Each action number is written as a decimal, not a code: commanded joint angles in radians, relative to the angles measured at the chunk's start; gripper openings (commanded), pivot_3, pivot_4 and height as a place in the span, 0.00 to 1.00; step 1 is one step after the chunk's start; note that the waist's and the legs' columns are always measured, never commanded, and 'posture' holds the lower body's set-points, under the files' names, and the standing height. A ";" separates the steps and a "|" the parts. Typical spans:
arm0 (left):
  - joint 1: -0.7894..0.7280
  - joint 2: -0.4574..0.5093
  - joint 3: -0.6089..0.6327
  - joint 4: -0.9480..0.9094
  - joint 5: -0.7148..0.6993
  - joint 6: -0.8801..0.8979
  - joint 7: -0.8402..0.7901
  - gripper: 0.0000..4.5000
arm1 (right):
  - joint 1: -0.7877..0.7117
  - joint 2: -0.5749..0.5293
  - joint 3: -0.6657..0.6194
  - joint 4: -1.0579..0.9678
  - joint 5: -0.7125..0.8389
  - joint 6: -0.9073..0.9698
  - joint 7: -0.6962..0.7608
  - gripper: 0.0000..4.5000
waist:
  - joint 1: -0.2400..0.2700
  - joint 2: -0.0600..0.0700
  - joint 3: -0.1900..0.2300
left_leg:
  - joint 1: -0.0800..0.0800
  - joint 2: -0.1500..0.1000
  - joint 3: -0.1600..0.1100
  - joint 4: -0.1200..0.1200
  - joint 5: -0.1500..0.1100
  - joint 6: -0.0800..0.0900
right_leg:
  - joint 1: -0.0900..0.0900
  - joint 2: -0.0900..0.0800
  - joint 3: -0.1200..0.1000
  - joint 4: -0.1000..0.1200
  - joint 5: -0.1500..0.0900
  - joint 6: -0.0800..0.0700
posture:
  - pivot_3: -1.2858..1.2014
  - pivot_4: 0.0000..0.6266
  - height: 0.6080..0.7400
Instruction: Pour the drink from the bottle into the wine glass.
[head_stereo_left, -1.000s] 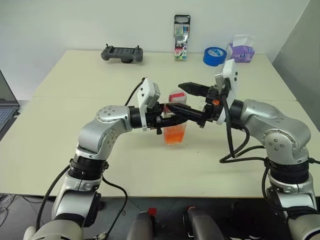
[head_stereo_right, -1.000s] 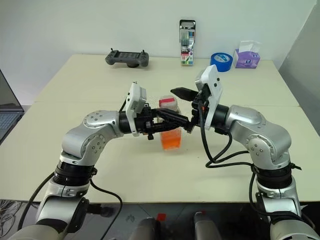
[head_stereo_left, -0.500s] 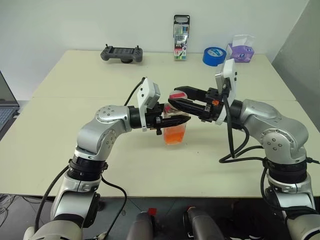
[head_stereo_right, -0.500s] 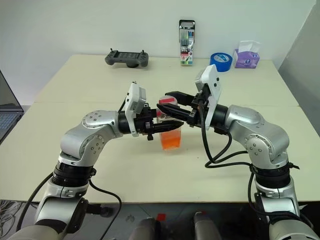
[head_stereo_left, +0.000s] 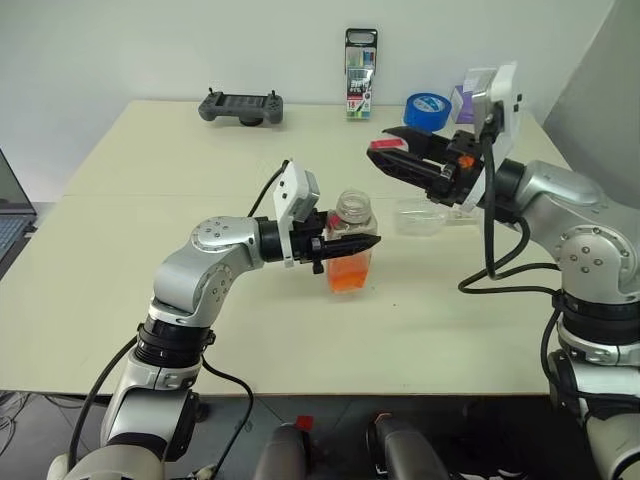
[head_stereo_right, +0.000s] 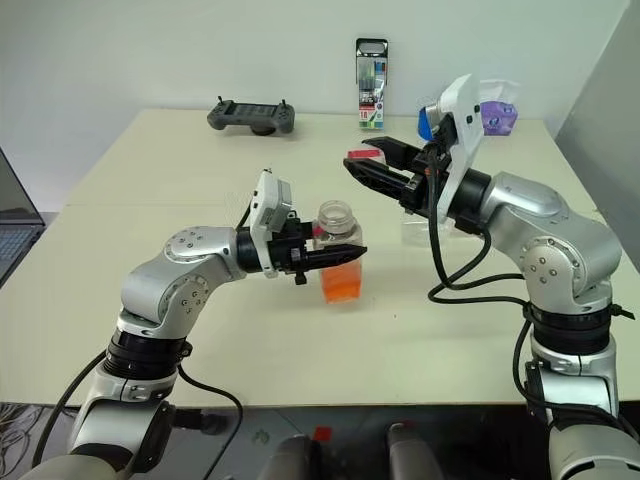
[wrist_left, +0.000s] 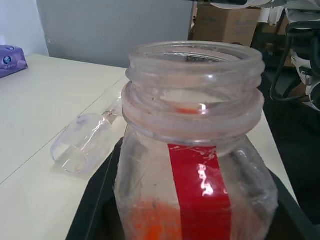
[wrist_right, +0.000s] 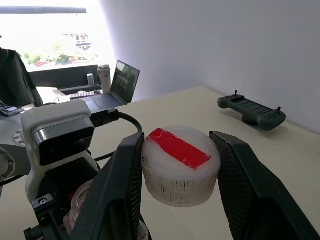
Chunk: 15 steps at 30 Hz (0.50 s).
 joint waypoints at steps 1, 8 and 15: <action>-0.011 0.007 0.023 -0.038 -0.015 -0.012 -0.002 0.44 | 0.200 -0.034 -0.069 -0.092 -0.068 -0.035 -0.066 0.40 | 0.004 0.000 0.000 | -0.001 0.000 -0.001 0.000 0.000 0.000 | 0.000 0.000 0.000 0.000 0.000 0.000 | 0.52 0.24 1.00; -0.010 0.003 0.023 -0.034 -0.013 -0.016 0.005 0.44 | 0.629 0.036 -0.058 -0.071 -0.385 -0.242 -0.289 0.40 | -0.005 0.000 0.000 | -0.001 0.000 0.003 0.000 0.000 0.000 | -0.001 -0.002 0.003 0.001 -0.003 0.005 | 0.52 0.24 1.00; -0.042 -0.007 0.014 -0.002 0.000 -0.028 -0.006 0.44 | 0.670 0.192 0.002 0.061 -0.510 -0.397 -0.356 0.55 | -0.014 0.000 0.000 | 0.005 0.000 0.007 -0.001 0.000 0.000 | 0.001 0.004 0.005 0.001 -0.003 0.005 | 0.52 0.24 1.00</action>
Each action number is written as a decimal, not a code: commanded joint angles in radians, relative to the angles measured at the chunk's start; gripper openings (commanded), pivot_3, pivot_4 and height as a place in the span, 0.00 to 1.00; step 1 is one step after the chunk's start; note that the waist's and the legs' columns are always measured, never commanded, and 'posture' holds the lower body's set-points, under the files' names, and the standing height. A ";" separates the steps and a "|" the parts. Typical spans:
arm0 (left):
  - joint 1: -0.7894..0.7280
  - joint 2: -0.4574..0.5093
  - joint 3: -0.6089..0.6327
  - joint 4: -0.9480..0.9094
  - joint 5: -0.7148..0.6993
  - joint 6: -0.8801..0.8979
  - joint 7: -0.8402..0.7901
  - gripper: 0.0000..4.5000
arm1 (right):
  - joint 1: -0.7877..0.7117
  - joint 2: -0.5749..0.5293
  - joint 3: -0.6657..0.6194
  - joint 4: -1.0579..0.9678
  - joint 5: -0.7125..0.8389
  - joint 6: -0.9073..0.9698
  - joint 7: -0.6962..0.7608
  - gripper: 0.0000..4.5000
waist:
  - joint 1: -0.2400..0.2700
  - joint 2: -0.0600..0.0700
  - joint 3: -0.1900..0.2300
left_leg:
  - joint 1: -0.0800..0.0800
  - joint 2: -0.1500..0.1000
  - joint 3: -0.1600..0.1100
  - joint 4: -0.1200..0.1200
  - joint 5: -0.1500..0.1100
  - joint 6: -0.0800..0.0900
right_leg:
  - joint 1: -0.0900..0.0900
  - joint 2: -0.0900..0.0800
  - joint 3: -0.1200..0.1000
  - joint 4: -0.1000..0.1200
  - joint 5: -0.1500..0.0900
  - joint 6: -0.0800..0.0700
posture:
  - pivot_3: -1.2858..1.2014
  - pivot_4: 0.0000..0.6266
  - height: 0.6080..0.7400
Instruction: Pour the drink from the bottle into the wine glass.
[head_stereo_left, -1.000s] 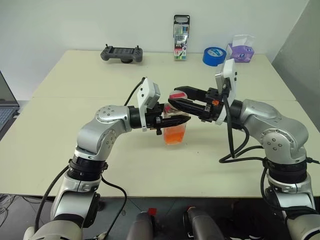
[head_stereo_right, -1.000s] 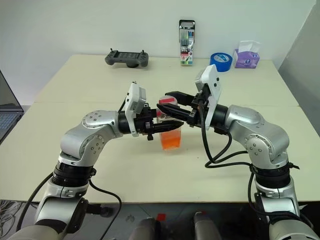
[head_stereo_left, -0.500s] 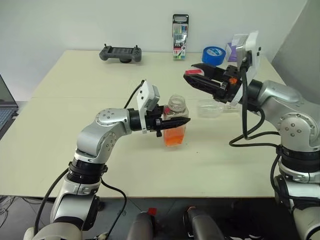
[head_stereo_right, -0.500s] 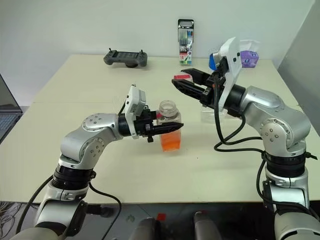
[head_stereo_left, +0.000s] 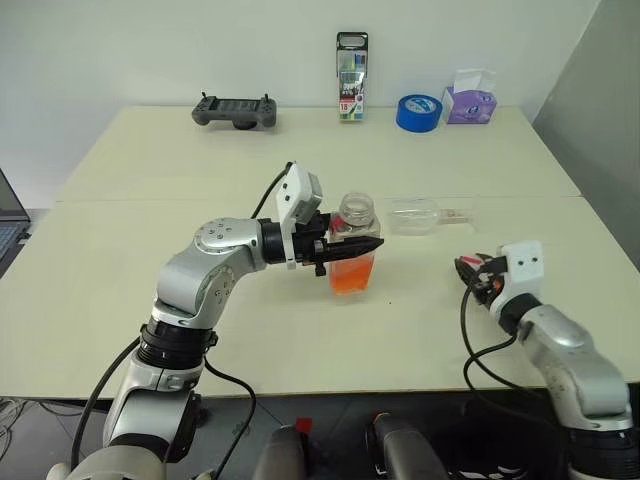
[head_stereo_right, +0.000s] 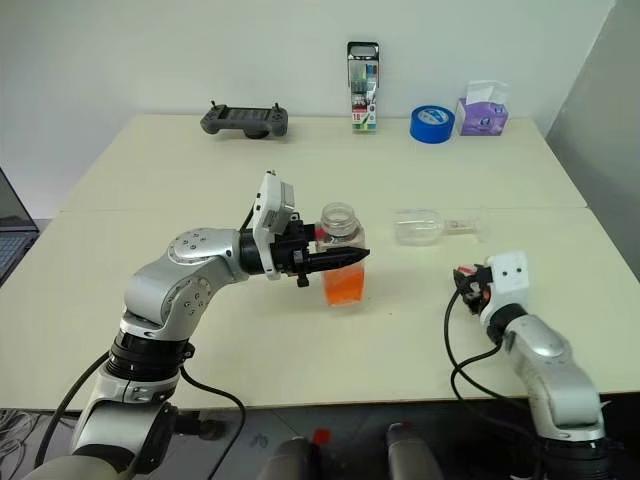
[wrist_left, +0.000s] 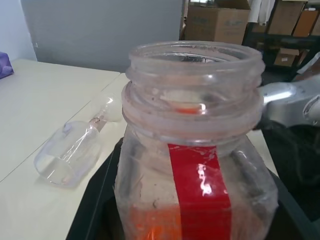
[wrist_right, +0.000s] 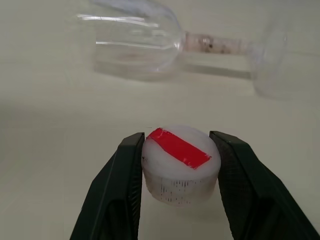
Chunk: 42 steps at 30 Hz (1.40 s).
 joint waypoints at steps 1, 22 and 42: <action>-0.038 -0.004 0.016 -0.006 -0.002 -0.026 -0.007 0.44 | -0.028 0.043 0.002 0.005 -0.028 -0.051 -0.025 0.59 | 0.000 0.000 0.000 | 0.000 0.000 0.000 0.000 0.000 0.000 | 0.000 0.000 0.000 0.000 0.000 0.000 | 0.52 0.24 1.00; -0.035 0.002 0.019 -0.008 -0.003 -0.025 -0.004 0.44 | -0.071 0.057 -0.013 0.003 -0.056 -0.006 -0.025 0.99 | 0.007 0.000 0.000 | -0.001 -0.001 -0.001 0.000 0.000 0.000 | 0.000 -0.002 0.000 -0.001 0.000 0.000 | 0.52 0.24 1.00; -0.035 0.003 0.015 -0.011 -0.003 -0.025 -0.010 0.44 | -0.068 0.071 -0.017 -0.009 -0.067 -0.004 -0.021 0.99 | 0.007 0.000 0.000 | -0.001 -0.001 -0.001 0.000 0.000 0.000 | 0.000 -0.002 0.000 0.000 0.000 0.000 | 0.52 0.24 1.00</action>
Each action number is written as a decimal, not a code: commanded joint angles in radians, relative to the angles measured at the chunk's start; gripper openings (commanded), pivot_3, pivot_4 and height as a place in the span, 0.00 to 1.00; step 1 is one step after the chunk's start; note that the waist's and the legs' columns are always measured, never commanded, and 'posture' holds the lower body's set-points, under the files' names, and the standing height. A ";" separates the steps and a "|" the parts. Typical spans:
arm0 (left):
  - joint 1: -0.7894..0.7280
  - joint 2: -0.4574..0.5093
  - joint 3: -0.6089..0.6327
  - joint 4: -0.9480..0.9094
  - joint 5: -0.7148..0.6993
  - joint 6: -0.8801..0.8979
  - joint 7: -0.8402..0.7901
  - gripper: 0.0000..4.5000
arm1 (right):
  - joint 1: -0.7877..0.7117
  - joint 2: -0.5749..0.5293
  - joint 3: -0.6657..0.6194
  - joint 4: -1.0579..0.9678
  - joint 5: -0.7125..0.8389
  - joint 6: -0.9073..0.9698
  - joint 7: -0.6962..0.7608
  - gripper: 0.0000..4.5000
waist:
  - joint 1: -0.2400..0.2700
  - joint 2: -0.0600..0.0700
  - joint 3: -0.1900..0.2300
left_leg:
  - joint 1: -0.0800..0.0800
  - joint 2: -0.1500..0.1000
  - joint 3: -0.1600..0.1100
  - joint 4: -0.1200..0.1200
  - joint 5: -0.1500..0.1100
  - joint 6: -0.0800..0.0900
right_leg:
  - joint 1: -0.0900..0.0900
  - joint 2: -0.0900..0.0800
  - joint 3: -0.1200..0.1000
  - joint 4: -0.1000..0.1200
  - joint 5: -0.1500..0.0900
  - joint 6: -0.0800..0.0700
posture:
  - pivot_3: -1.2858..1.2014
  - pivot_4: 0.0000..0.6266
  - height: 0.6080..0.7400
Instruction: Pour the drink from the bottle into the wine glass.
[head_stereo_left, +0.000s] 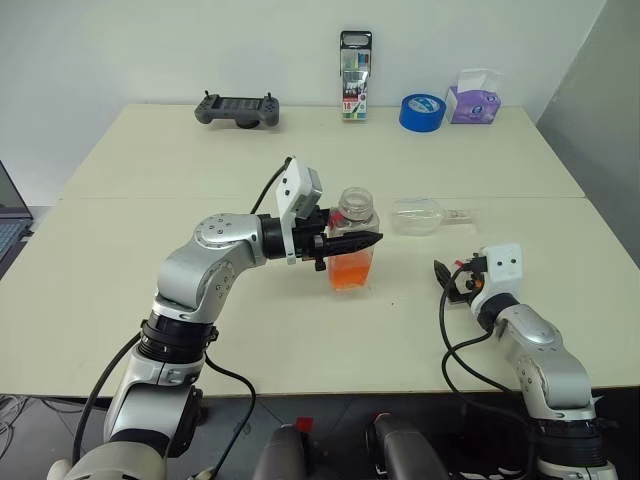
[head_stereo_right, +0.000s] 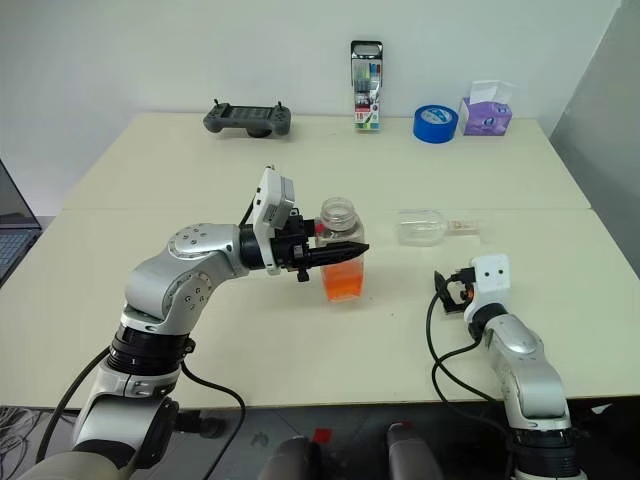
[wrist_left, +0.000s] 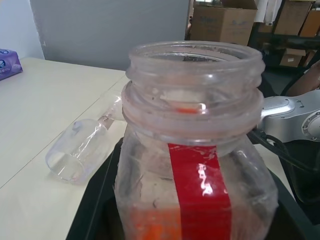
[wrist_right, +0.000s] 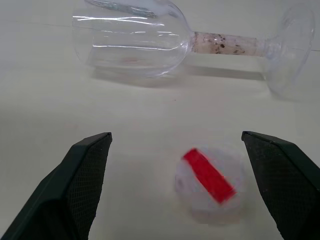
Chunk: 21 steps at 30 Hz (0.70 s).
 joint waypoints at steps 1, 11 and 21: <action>-0.022 0.001 0.015 -0.032 -0.006 -0.022 -0.007 0.44 | -0.012 0.001 -0.010 -0.053 0.000 -0.008 0.002 0.99 | 0.000 0.000 0.000 | 0.000 0.000 0.000 0.000 0.000 0.000 | 0.000 0.000 0.000 0.000 0.000 0.000 | 0.52 0.24 1.00; -0.021 0.012 0.034 -0.033 -0.002 -0.020 0.010 0.44 | 0.009 -0.073 -0.019 -0.173 0.036 -0.033 0.107 0.99 | 0.001 0.000 0.000 | 0.000 0.000 0.000 0.000 0.000 0.000 | 0.000 0.000 0.000 0.000 0.000 0.000 | 0.52 0.24 1.00; -0.166 0.033 0.115 0.238 0.220 -0.143 0.303 0.44 | -0.235 -0.391 -0.116 -0.439 0.659 0.282 0.450 0.99 | 0.003 0.000 0.000 | 0.001 0.000 -0.003 0.001 0.000 0.000 | 0.002 0.002 -0.003 0.000 0.000 0.000 | 0.52 0.24 1.00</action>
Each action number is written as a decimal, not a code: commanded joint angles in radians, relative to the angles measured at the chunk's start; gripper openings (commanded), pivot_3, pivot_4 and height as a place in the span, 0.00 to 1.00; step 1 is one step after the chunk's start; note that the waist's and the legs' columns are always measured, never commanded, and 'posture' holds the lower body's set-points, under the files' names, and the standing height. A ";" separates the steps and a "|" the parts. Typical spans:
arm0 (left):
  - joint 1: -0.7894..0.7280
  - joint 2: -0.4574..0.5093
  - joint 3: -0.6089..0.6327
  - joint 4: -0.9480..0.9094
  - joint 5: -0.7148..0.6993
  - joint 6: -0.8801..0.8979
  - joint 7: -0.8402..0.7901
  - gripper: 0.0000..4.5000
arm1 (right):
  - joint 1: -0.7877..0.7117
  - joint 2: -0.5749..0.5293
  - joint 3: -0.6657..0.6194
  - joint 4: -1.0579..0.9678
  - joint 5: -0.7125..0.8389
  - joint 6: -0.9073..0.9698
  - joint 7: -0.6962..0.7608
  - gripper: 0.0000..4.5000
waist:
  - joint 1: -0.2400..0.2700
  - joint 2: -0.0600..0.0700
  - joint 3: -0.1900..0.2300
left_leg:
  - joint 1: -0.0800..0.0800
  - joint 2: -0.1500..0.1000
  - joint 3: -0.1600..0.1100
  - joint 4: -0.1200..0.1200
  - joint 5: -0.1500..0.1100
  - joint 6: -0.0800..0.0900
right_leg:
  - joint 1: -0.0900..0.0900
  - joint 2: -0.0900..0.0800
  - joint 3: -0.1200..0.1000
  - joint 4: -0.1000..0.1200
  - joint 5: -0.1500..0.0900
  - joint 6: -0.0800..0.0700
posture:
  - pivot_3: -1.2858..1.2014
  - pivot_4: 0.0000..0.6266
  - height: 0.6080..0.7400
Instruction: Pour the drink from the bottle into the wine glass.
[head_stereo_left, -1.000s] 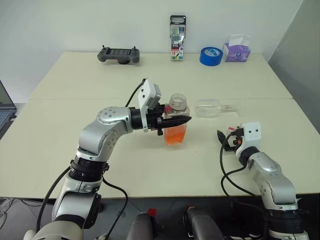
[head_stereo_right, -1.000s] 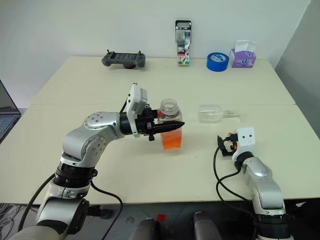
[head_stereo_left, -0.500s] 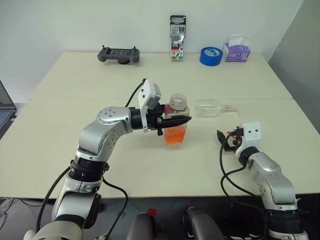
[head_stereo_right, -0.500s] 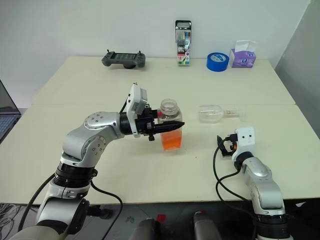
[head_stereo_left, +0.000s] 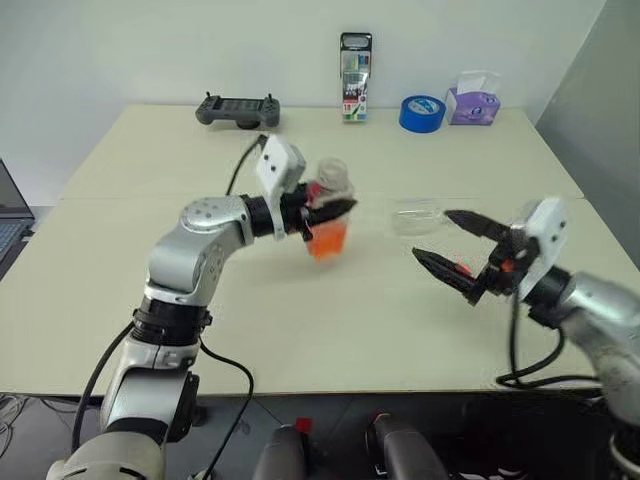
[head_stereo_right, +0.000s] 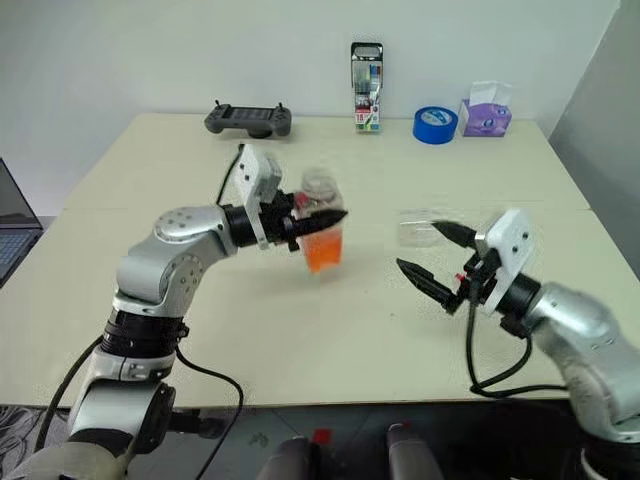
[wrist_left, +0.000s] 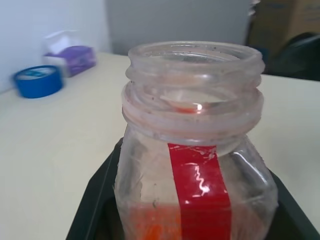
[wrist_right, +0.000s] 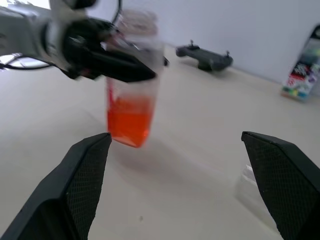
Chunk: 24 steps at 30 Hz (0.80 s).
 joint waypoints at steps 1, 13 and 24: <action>-0.087 0.007 0.080 0.112 0.095 -0.080 0.164 0.44 | -0.141 -0.027 0.025 -0.013 0.144 0.082 0.026 0.99 | 0.000 0.000 0.000 | 0.000 0.000 0.000 0.000 0.000 0.000 | 0.000 0.000 0.000 0.000 0.000 0.000 | 0.52 0.24 1.00; -0.084 -0.023 0.214 0.415 0.260 -0.308 0.571 0.44 | -0.267 0.020 0.161 0.136 0.072 0.017 0.087 0.99 | 0.008 0.000 0.000 | -0.006 -0.001 -0.002 0.000 0.000 0.000 | -0.003 -0.009 -0.003 -0.001 0.003 -0.005 | 0.52 0.24 1.00; -0.059 -0.062 0.291 0.586 0.185 -0.513 0.476 0.44 | -0.284 0.045 0.174 0.162 0.044 -0.007 0.104 0.99 | 0.008 0.000 0.000 | -0.006 -0.002 -0.003 0.003 0.000 0.000 | -0.002 -0.013 -0.005 0.001 0.004 -0.004 | 0.52 0.24 1.00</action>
